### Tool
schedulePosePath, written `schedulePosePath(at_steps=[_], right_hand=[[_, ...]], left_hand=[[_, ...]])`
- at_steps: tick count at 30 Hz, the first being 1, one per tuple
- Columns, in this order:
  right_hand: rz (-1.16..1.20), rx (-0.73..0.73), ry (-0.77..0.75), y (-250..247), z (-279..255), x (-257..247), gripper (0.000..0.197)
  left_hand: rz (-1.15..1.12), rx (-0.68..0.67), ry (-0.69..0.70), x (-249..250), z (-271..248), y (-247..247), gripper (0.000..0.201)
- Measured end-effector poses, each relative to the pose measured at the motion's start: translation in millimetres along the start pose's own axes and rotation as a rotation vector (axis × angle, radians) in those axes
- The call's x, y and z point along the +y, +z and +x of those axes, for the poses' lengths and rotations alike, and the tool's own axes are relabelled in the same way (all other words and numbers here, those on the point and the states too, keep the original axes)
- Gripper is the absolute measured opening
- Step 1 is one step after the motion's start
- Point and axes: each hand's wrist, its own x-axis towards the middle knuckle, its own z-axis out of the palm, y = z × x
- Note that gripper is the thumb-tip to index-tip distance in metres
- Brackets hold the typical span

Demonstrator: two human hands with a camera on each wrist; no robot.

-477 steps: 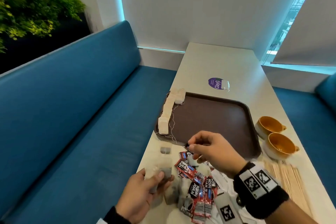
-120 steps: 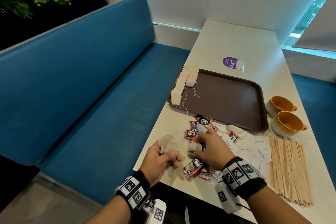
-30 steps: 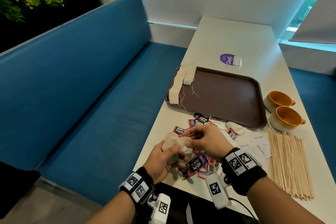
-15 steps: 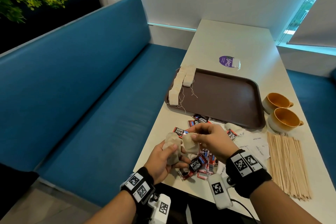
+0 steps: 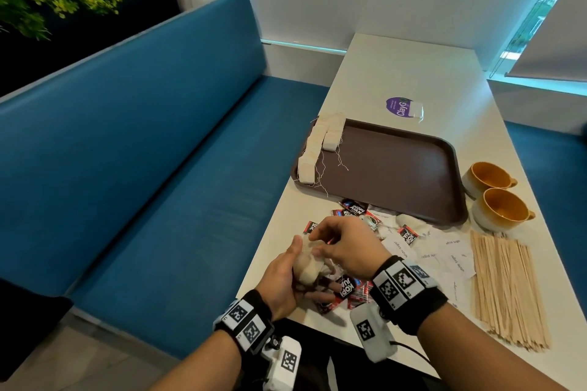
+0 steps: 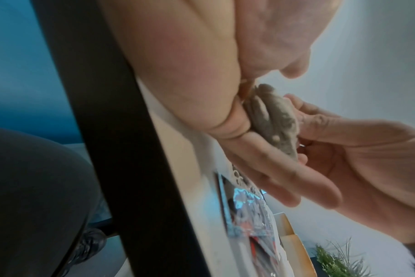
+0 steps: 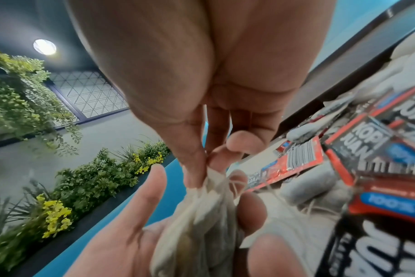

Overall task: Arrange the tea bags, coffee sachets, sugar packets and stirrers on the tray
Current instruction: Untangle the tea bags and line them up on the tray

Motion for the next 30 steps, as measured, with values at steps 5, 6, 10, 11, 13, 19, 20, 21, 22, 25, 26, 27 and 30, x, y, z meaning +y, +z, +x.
schedulePosePath(at_steps=[5,6,10,11,13,19,20,21,22,25,26,27,30], right_hand=[[0.004,0.014,0.006,-1.4,0.6,2.7,0.018],[0.018,0.027,0.016,-1.3,0.5,3.6,0.016],[0.124,0.143,0.078,-7.5,-1.3,10.1,0.011],[0.149,0.190,0.086,-11.1,-2.6,12.1,0.010],[0.229,0.273,0.082,-19.1,-6.2,14.0,0.007],[0.492,0.120,0.066,-30.2,-15.5,-5.1,0.004],[0.532,0.035,0.078,-27.2,-15.9,-7.7,0.004],[0.559,-0.042,0.093,-22.0,-15.7,-8.8,0.004],[0.564,-0.100,0.105,-15.5,-15.1,-8.3,0.006],[0.463,-0.108,0.150,4.4,-10.7,-0.9,0.013],[0.432,-0.083,0.165,9.1,-9.1,2.2,0.013],[0.417,-0.061,0.178,11.9,-7.8,4.2,0.013],[0.375,-0.005,0.173,13.3,-5.5,8.3,0.012]], left_hand=[[0.039,-0.069,0.024,-0.2,-1.1,-4.0,0.039],[0.031,-0.066,0.021,-1.2,0.3,-5.1,0.032],[0.049,-0.014,0.035,-4.5,4.2,-7.1,0.026],[0.051,-0.003,0.046,-5.4,4.9,-7.3,0.026],[0.041,0.018,0.058,-5.7,5.4,-7.2,0.028],[0.046,0.045,0.078,-5.5,4.3,-3.1,0.047],[0.043,0.040,0.080,-4.7,3.8,-1.9,0.051],[0.044,0.031,0.081,-4.2,3.4,-0.9,0.052],[0.045,0.016,0.082,-3.2,2.5,0.4,0.054],[0.040,-0.016,0.037,-1.3,1.3,0.8,0.068],[0.040,-0.020,0.024,-0.7,1.0,0.1,0.069],[0.049,-0.028,0.022,-0.5,0.8,-0.8,0.067],[0.077,-0.029,0.073,-1.7,0.4,-4.3,0.045]])
